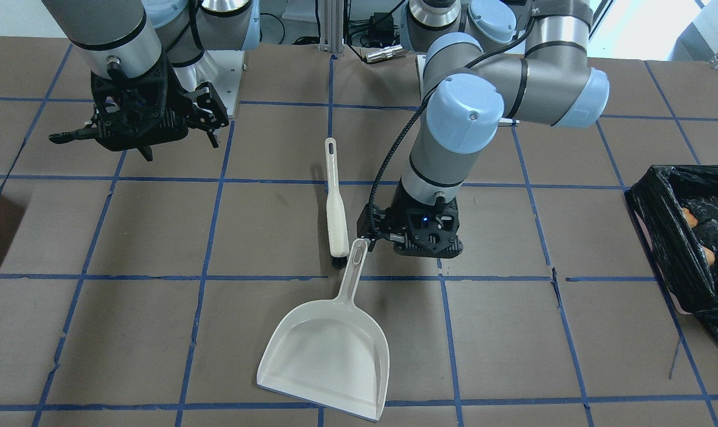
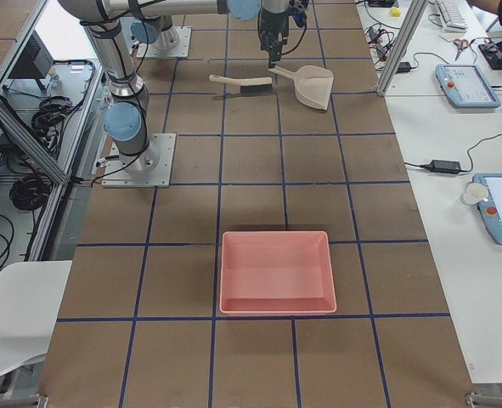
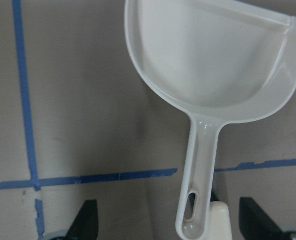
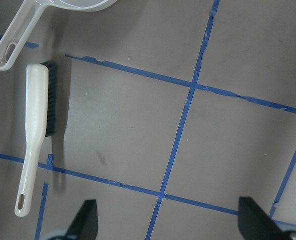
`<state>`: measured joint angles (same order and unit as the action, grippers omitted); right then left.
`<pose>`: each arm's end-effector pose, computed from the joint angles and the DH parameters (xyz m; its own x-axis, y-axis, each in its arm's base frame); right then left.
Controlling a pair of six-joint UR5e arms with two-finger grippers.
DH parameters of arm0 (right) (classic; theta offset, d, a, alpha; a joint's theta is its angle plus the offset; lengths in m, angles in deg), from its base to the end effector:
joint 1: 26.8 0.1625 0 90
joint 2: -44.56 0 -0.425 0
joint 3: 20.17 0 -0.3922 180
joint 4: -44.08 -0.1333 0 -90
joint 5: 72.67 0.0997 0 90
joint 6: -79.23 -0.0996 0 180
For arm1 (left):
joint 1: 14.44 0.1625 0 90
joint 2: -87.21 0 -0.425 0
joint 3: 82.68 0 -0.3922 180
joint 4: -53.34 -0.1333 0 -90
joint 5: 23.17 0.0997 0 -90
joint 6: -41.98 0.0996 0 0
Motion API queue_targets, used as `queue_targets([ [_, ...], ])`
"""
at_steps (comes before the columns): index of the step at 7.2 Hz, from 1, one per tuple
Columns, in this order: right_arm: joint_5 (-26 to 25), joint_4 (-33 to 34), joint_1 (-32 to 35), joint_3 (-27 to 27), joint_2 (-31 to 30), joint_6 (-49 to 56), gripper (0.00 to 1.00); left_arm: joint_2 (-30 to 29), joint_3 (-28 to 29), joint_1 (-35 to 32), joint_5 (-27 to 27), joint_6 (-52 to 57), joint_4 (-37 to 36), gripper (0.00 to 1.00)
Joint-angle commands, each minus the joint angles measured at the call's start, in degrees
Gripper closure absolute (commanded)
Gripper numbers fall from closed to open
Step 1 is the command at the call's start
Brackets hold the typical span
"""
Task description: Sweep and dump trash in nearest bin
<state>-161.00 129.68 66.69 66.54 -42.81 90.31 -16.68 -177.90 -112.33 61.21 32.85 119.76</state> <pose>0.1667 -0.4954 0.4857 -0.9676 -0.2493 -0.0411 -0.2514 0.9661 0.0584 -0.2213 -0.5546 0.3556 -0.9940 -0.0143 0.1088 -0.0211 0.9979 -0.0615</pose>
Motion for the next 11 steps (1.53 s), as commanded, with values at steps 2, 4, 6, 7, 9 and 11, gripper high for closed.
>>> queue_targets([
  [2, 0.0, 0.0, 0.0, 0.0, 0.0, 0.0, 0.0, 7.4, 5.4, 5.2, 4.5, 3.8, 18.5, 0.0],
  [4, 0.0, 0.0, 0.0, 0.0, 0.0, 0.0, 0.0, 8.9, 14.5, 5.7, 7.5, 3.8, 32.9, 0.0],
  [6, 0.1, 0.0, 0.0, 0.0, 0.0, 0.0, 0.0, 10.3, 15.4, 5.7, 9.3, 3.8, 34.3, 0.0],
  [7, 0.1, 0.0, 0.0, 0.0, 0.0, 0.0, 0.0, 10.2, 15.1, 5.7, 10.3, 3.8, 34.3, 0.0],
  [9, 0.2, 0.0, 0.0, 0.0, 0.0, 0.0, 0.0, 10.4, 14.9, 5.6, 10.0, 3.8, 34.2, 0.0],
  [11, 0.1, 0.0, 0.0, 0.0, 0.0, 0.0, 0.0, 10.4, 14.9, 5.6, 9.8, 3.8, 34.1, 0.0],
])
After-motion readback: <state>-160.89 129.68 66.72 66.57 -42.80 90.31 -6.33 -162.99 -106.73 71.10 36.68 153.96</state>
